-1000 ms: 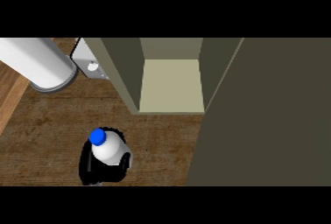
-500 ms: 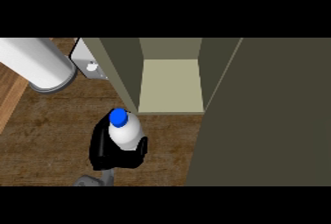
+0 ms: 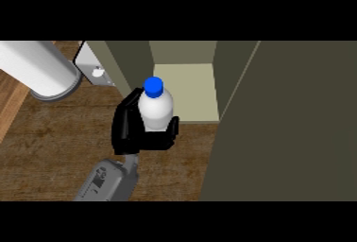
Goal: Pick up the bottled water, place it into the cabinet and close the cabinet
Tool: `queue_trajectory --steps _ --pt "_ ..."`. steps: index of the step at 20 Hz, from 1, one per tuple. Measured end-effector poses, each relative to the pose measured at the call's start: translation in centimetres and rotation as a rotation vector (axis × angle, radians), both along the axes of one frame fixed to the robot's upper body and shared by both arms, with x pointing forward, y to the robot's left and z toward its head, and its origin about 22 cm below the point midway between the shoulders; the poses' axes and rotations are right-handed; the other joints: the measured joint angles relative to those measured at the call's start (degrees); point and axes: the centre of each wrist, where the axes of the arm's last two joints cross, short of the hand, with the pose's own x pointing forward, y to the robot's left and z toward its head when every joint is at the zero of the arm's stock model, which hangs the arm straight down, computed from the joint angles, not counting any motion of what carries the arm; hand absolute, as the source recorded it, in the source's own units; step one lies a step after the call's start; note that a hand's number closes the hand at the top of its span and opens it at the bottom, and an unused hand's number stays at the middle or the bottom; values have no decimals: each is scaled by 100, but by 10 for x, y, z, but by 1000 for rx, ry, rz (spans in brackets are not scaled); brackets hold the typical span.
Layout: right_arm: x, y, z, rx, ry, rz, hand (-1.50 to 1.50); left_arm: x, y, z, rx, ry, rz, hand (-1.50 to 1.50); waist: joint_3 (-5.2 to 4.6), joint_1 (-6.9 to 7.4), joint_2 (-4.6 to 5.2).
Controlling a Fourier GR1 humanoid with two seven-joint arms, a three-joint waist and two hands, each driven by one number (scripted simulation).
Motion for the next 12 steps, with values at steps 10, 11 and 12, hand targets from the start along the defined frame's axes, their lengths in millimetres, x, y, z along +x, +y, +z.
queue_trajectory --steps 10,11,12 --pt "-5 -4 -1 -1 7 -2 -150 46 -20 25 95 7 73 150 0 -20 1" --pt "-6 -4 0 6 7 -1 -150 52 -22 28 110 9 79 150 0 -28 3" --pt "-8 -3 -1 14 13 3 -150 56 -25 26 118 14 85 150 -1 -42 4"
